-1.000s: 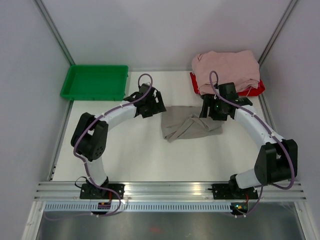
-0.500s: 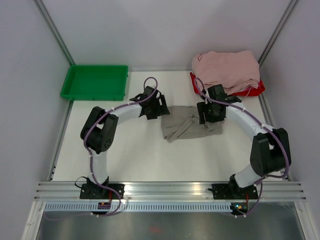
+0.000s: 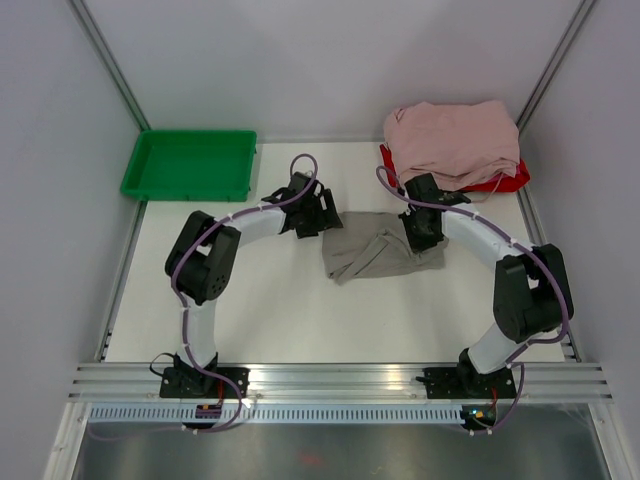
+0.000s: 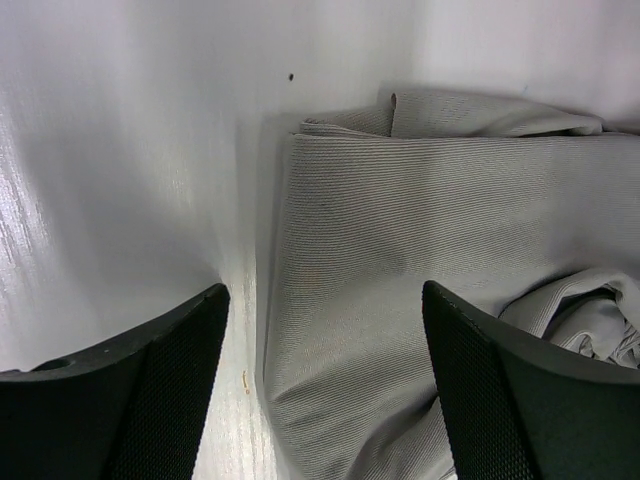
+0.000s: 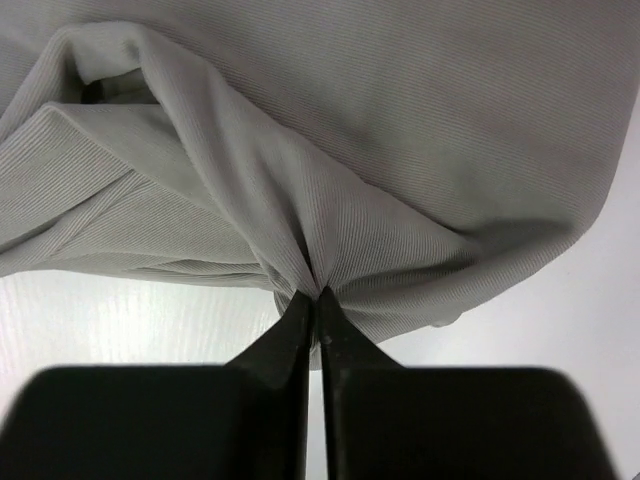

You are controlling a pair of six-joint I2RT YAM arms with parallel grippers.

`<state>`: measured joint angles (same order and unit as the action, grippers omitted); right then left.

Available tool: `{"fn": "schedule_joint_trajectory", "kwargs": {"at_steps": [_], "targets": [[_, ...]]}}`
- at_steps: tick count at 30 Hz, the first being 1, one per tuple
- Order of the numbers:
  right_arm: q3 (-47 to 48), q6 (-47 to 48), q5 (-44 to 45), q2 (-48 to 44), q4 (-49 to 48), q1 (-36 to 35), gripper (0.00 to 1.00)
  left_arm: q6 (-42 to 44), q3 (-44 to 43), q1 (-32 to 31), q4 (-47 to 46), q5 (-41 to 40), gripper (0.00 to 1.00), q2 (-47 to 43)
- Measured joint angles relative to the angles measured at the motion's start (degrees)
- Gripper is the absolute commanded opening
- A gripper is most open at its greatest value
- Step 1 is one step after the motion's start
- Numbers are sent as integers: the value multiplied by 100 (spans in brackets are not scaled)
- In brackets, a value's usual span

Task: Fold and stack the trousers
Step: Fold the trousers

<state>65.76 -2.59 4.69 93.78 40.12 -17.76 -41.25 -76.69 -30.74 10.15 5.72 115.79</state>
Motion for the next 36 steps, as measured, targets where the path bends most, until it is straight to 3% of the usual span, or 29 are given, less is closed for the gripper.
{"fn": "schedule_joint_trajectory", "kwargs": {"at_steps": [6,13,22,24,25,28,32,36], "targets": [[0,26,376,-81,356,-42,0,2,-125,0,-7,24,80,101],[-328,31,1023,-1027,800,-22,0,0,-267,0,4,26,80,205],[-334,470,1152,-1174,1102,273,2,2,-354,0,13,28,79,267],[-343,544,1239,-1193,1137,271,16,2,-372,2,48,26,79,269],[-361,588,1276,-1231,1137,271,45,2,-382,2,57,26,79,271],[-455,839,1207,-1550,1202,273,98,2,-455,2,85,33,80,280],[-350,894,793,-1923,1353,289,98,4,-597,2,101,57,79,299],[308,726,258,-1683,1504,328,98,9,-695,2,186,153,79,306]]}}
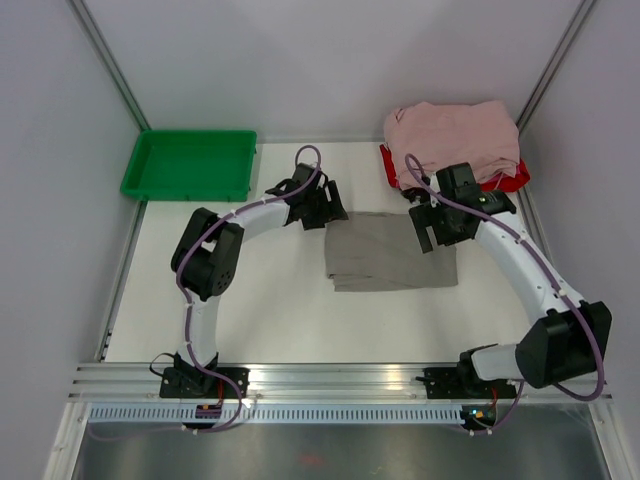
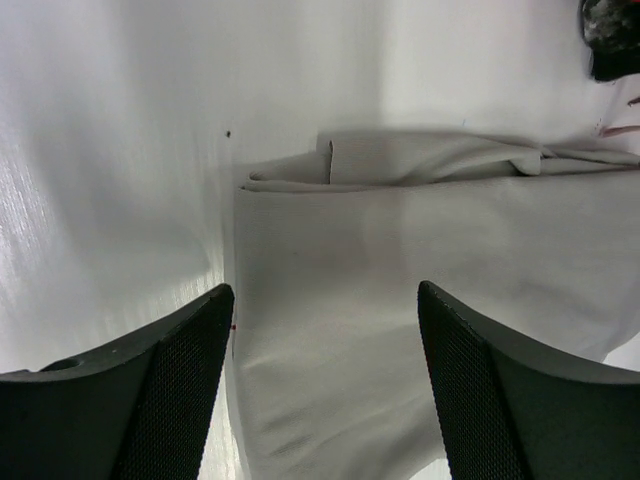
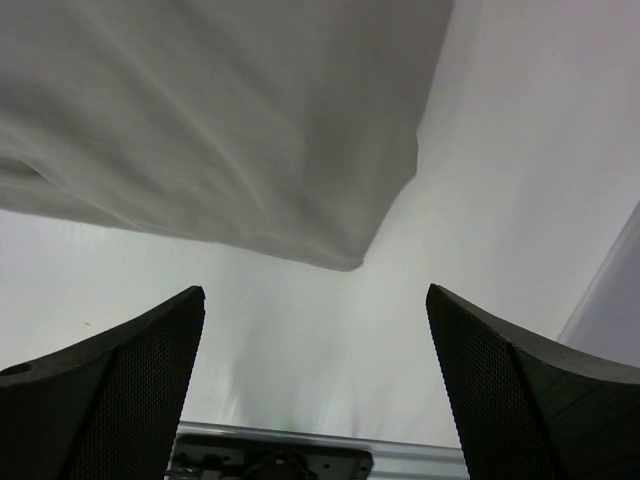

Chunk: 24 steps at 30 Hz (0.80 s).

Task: Fold and stack the trousers
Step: Fold the trousers

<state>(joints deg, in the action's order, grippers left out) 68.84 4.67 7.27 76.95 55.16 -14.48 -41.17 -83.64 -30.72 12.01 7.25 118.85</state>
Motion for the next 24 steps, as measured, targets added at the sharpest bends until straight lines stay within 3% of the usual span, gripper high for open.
{"fn": "schedule_joint_trajectory", "kwargs": {"at_steps": [5,10,17,24], "targets": [[348,-693,-380,542,-479,509,98,-2,63,0,221,195,80,-44],[-260,-1228,-894,634,-1672,1353,98,-2,597,0,282,361,80,-330],[-903,-1416,-1814,1373,-2894,1403,98,-13,1246,0,-35,706,81,-658],[-1419,-1432,-1917,1759,-3604,1401,98,-98,1425,0,-514,942,81,-671]]}}
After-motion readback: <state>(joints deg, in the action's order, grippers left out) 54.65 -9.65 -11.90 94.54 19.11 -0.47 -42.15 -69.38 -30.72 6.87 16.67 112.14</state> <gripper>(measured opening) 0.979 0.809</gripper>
